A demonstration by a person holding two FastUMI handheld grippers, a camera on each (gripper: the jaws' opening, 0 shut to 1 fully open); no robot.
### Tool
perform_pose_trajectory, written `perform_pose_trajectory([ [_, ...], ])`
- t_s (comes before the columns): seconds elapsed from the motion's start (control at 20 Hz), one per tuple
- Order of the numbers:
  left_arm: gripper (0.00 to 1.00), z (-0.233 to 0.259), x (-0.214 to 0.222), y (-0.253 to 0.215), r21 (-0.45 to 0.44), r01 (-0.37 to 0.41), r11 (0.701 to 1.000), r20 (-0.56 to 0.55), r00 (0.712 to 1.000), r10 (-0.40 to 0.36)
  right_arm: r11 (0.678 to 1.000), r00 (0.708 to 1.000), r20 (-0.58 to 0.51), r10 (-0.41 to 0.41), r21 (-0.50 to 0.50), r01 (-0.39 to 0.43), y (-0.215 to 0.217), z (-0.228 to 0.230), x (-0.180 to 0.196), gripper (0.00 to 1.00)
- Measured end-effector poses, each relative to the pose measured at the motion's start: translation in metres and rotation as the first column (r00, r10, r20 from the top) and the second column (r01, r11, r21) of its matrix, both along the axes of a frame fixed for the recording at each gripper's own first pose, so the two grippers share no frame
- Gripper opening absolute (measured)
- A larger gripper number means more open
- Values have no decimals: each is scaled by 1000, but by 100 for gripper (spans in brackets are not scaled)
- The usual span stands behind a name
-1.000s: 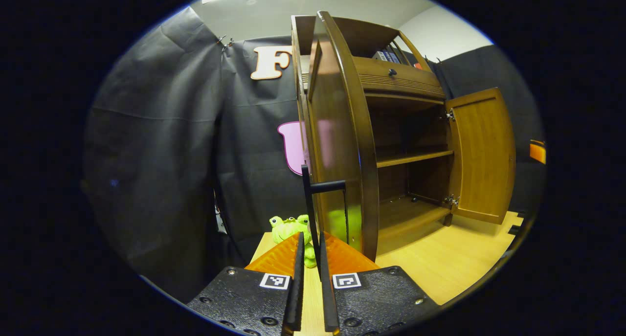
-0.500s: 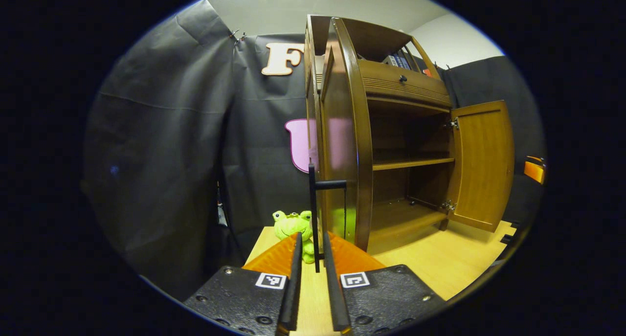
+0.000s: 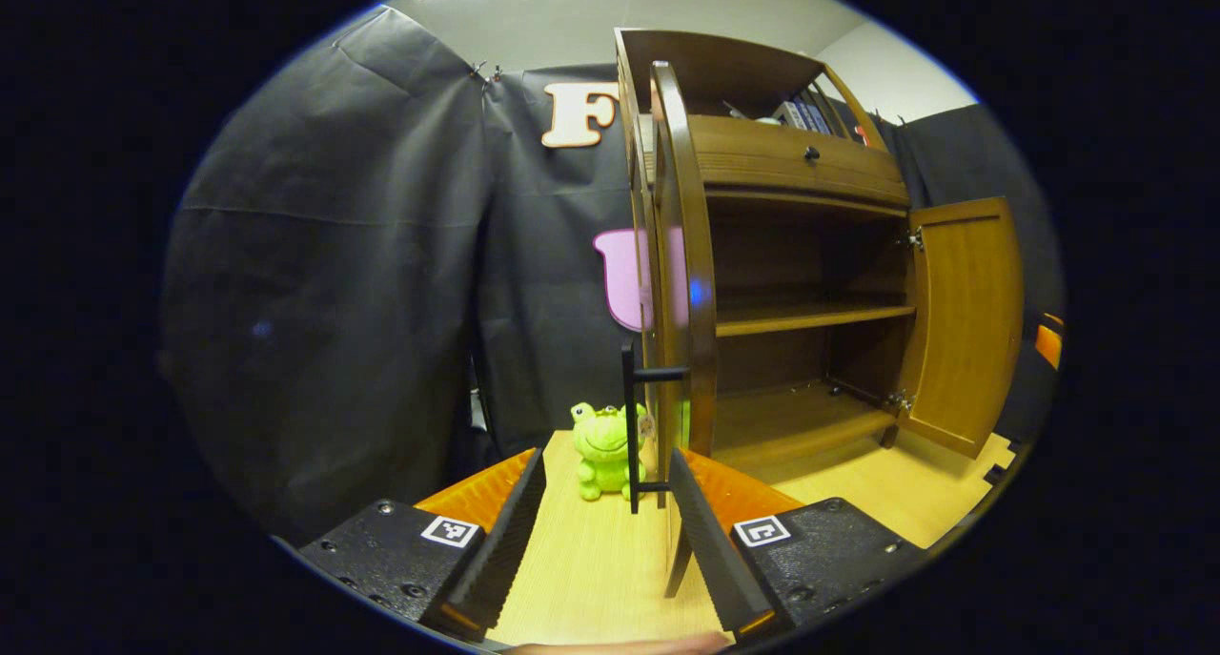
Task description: Open the right door of the double-door shoe cabinet with the right hand, and open the left door with the left hand.
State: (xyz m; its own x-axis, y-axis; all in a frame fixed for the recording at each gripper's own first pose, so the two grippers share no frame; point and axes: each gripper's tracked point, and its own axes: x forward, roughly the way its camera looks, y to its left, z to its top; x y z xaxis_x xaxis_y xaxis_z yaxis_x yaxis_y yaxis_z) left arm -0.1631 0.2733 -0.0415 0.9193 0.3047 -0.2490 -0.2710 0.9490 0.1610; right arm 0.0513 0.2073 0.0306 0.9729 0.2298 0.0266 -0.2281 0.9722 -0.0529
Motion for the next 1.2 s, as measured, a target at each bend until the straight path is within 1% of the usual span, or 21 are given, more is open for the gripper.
perform_pose_trajectory([
  [0.05, 79, 3, -3, -9, -13, 15, 1000, 7, 1000, -15, 1000, 1000, -2, -1, -4, 1, -3, 0, -1, 98],
  [0.1, 80, 9, -4, -24, -33, 46, 998, 23, 999, -45, 1000, 1000, 1, -2, -8, 2, -5, 1, -3, 98],
  [0.15, 83, 15, -3, -39, -46, 80, 996, 39, 996, -78, 1000, 1000, 9, -3, -8, 4, -8, 4, -4, 98],
  [0.2, 89, 21, -3, -51, -48, 99, 994, 50, 994, -96, 1000, 1000, 14, -4, -6, 4, -11, 5, -6, 98],
  [0.35, 96, 40, -1, -72, -33, 102, 994, 95, 991, -99, 1000, 1000, 25, -5, 9, 4, -16, 9, -8, 98],
  [0.45, 98, 50, 1, -90, -32, 115, 993, 122, 986, -111, 1000, 999, 31, -4, 18, 4, -20, 11, -10, 98],
  [0.5, 95, 56, 3, -102, -32, 127, 991, 138, 983, -121, 1000, 999, 35, -5, 20, 4, -22, 12, -10, 98],
  [0.7, 98, 62, 12, -142, -9, 177, 984, 159, 972, -173, 999, 999, 39, -16, 29, 14, -35, 14, -9, 98],
  [0.75, 97, 61, 14, -150, 1, 183, 983, 161, 970, -181, 999, 999, 40, -19, 33, 18, -38, 15, -8, 97],
  [0.9, 96, 57, 26, -172, 15, 184, 983, 160, 970, -184, 999, 998, 50, -32, 43, 30, -42, 20, -3, 97],
  [1.05, 98, 53, 42, -191, 14, 179, 984, 172, 969, -179, 999, 999, 47, -22, 34, 21, -38, 21, 3, 97],
  [1.2, 98, 41, 62, -213, 23, 191, 981, 159, 968, -192, 999, 999, 37, -19, 36, 18, -42, 18, 11, 98],
])
